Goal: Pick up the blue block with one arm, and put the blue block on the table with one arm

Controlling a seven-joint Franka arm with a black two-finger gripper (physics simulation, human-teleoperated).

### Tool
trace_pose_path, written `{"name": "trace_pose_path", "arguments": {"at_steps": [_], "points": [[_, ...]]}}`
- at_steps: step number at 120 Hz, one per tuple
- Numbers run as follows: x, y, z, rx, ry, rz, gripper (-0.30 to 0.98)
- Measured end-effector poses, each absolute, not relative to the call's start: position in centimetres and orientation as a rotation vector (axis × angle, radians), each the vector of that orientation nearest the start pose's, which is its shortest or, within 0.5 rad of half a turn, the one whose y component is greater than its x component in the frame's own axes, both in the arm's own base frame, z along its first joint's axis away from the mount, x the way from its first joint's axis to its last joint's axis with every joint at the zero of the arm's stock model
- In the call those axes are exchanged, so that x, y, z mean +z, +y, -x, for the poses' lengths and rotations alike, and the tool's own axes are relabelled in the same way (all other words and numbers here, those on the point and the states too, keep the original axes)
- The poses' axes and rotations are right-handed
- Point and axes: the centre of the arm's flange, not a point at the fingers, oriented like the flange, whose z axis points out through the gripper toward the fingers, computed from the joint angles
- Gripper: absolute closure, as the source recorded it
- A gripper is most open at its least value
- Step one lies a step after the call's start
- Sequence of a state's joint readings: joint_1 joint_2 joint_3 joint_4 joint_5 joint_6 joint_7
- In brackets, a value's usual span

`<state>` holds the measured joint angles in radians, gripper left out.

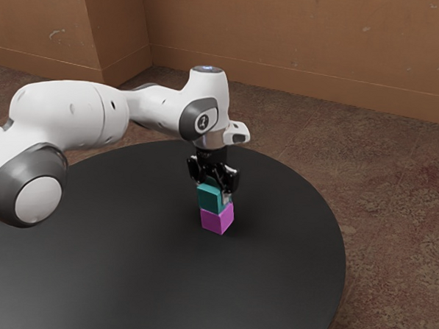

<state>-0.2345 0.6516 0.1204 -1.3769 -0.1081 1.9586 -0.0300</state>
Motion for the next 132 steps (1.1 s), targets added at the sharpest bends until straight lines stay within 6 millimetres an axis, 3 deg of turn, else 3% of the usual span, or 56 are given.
{"name": "trace_pose_path", "arguments": {"at_steps": [11,20,35,46,67,91,105,123,132], "points": [[34.9,-10.1,-71.9,0.061,0.087,3.157,0.31],[35.8,-7.4,-72.3,0.054,0.030,3.153,0.31],[35.7,-2.5,-72.6,0.079,-0.078,3.151,0.31],[34.7,-0.1,-72.5,0.113,-0.131,3.149,0.30],[31.1,1.2,-72.4,0.199,-0.164,3.144,0.30],[31.1,1.2,-72.4,0.204,-0.162,3.149,0.15],[34.3,1.5,-72.5,0.159,-0.160,3.151,0.09],[43.6,0.9,-70.8,0.072,-0.130,3.156,0.04],[48.7,-1.5,-69.1,0.041,-0.050,3.126,0.03]]}}
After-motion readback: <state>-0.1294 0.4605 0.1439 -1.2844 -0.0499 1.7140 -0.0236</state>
